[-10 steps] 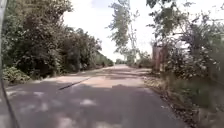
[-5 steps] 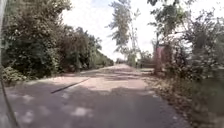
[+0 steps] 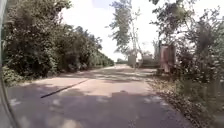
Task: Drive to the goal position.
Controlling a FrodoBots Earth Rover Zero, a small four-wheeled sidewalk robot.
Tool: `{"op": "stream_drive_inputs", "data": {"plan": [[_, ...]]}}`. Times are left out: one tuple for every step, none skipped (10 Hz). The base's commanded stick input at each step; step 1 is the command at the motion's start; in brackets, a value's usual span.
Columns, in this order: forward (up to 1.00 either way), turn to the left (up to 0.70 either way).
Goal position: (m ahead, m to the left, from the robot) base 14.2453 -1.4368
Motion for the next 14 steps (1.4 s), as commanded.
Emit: {"op": "stream_drive_inputs", "data": {"plan": [[0.7, 0.0], [0.7, 0.0], [0.7, 0.0], [0.7, 0.0], [0.7, 0.0], [0.7, 0.0], [0.7, 0.0], [0.7, 0.0], [0.7, 0.0], [0.7, 0.0], [0.7, 0.0], [0.7, 0.0], [0.7, 0.0], [0.7, 0.0]]}}
